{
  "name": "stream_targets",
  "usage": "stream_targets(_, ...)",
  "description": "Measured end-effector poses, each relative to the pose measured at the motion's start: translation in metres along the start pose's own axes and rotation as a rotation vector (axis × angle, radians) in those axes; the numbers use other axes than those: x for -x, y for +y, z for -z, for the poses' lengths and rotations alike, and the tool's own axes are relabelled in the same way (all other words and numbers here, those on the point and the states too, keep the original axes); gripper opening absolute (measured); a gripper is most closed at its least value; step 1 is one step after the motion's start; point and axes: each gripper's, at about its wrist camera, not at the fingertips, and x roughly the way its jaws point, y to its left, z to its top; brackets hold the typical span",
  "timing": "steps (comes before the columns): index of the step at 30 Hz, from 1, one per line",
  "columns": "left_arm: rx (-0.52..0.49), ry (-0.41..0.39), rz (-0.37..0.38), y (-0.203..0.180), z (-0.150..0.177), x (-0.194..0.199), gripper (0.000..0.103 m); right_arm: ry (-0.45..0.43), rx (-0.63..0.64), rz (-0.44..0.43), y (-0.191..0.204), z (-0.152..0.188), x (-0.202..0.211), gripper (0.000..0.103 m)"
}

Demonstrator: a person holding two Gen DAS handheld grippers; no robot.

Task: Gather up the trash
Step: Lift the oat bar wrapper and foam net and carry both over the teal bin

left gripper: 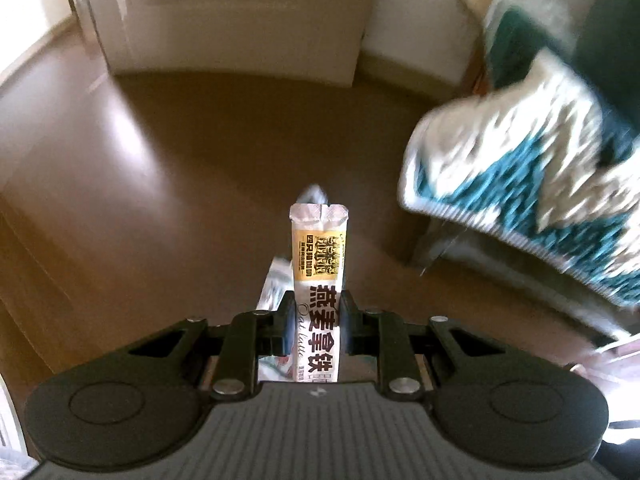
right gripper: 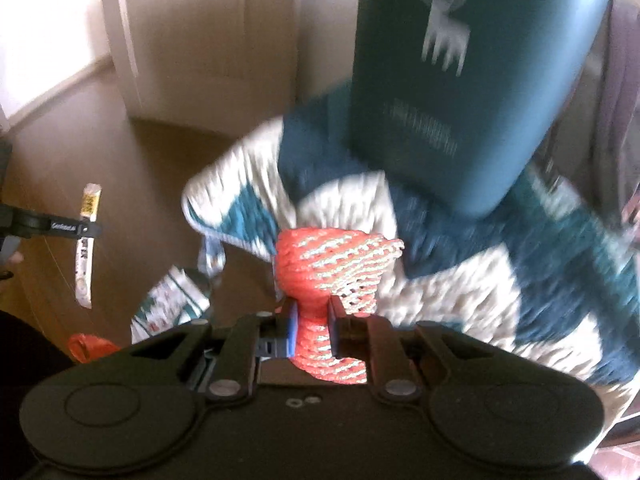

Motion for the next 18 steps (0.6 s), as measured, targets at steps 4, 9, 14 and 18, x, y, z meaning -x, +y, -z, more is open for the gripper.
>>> stream_targets(4,-0.005,-0.089,0.04,-0.008,-0.026,0.054,0.021,-0.106,0.037,0.011,0.001,-0.015,0.048,0.013)
stream_targets(9,-0.051,-0.198,0.081,-0.025,-0.056,0.12,0.021,-0.207,0.041,0.031,-0.01,-0.035,0.098,0.013)
stream_targets(14,-0.057,-0.273,0.132,-0.047,-0.086,0.175,0.021,-0.307,0.058,0.066,-0.021,-0.059,0.14,0.013)
stream_targets(18,-0.096,-0.364,0.171,-0.072,-0.109,0.214,0.021,-0.382,0.091,0.106,-0.029,-0.081,0.166,0.013)
